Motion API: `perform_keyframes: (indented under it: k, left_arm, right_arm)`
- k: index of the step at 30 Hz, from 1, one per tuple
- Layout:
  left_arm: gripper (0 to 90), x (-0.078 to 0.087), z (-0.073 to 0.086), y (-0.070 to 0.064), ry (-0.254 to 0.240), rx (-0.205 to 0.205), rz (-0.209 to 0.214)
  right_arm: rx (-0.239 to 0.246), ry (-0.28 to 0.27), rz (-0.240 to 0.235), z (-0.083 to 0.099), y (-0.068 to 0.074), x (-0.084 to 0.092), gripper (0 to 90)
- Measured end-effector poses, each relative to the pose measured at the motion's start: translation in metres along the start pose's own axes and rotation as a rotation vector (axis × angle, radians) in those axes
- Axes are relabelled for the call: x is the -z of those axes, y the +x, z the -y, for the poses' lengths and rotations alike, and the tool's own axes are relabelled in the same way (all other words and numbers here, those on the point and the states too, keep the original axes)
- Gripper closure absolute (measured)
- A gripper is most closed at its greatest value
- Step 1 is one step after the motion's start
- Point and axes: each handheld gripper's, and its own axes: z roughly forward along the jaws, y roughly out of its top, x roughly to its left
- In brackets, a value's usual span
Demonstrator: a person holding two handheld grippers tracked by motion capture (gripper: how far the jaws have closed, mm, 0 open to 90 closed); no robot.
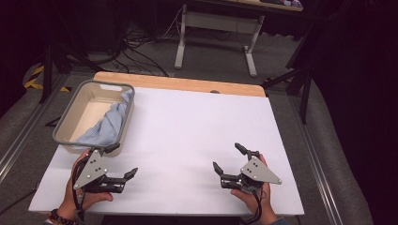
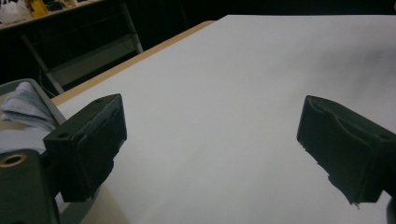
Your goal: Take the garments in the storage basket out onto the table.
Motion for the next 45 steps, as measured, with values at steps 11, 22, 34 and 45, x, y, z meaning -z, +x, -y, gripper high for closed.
perform_keyframes:
  k: [11,22,34,45]
  left_arm:
    - [9.2,-0.002,-0.005,0.001,0.014,-0.010,0.003]
    - [10.5,0.007,-0.010,0.009,0.047,-0.029,-0.016]
    - [9.9,0.027,-0.024,0.042,0.052,0.047,-0.081]
    - [9.1,0.014,-0.048,0.082,0.132,0.050,-0.128]
  right_arm:
    - [0.023,-0.013,0.005,0.003,0.000,0.001,8.3]
    - [0.022,-0.022,0.006,-0.002,0.002,0.002,8.2]
    - [0.025,0.008,-0.009,0.003,0.002,-0.005,8.1]
    - [0.022,0.026,0.001,0.006,0.002,-0.005,8.2]
